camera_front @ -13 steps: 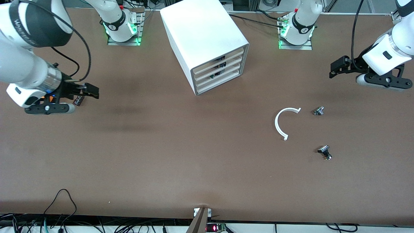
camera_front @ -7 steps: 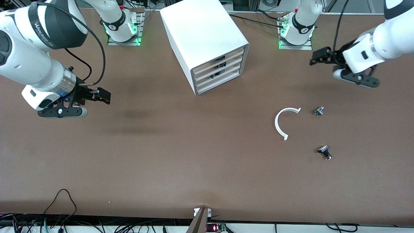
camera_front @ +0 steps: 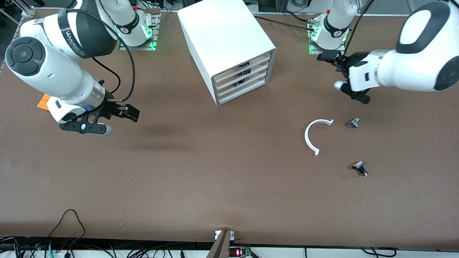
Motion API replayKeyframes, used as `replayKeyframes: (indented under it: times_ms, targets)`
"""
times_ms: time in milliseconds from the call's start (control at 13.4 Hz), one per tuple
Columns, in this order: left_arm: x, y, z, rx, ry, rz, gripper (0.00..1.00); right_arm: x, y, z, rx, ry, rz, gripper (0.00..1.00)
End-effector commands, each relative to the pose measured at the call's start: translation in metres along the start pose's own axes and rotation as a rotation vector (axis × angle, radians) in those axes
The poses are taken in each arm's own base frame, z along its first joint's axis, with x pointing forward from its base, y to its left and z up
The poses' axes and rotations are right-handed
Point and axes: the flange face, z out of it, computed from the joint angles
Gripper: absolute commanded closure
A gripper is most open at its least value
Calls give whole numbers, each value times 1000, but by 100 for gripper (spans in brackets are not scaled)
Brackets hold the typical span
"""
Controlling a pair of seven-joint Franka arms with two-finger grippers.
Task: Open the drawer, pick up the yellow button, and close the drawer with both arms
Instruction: 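Reach the left gripper to the drawer front while the right gripper approaches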
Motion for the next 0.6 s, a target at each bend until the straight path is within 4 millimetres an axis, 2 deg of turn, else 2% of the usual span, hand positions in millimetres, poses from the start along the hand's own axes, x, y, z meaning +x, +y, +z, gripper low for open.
replayKeyframes:
  times_ms: [0,224,448,523]
  targets:
    - [29,12,23,-25,40,165,1,12,-3,15,8,8,23,1]
    - [61,8,49,-82,105,351,1,11,-12,21,9,0,13,1]
    - [76,26,81,-127,160,429,1,12,-20,24,42,6,14,1]
    - [78,31,95,-170,190,438,1,6,-34,25,44,9,9,2]
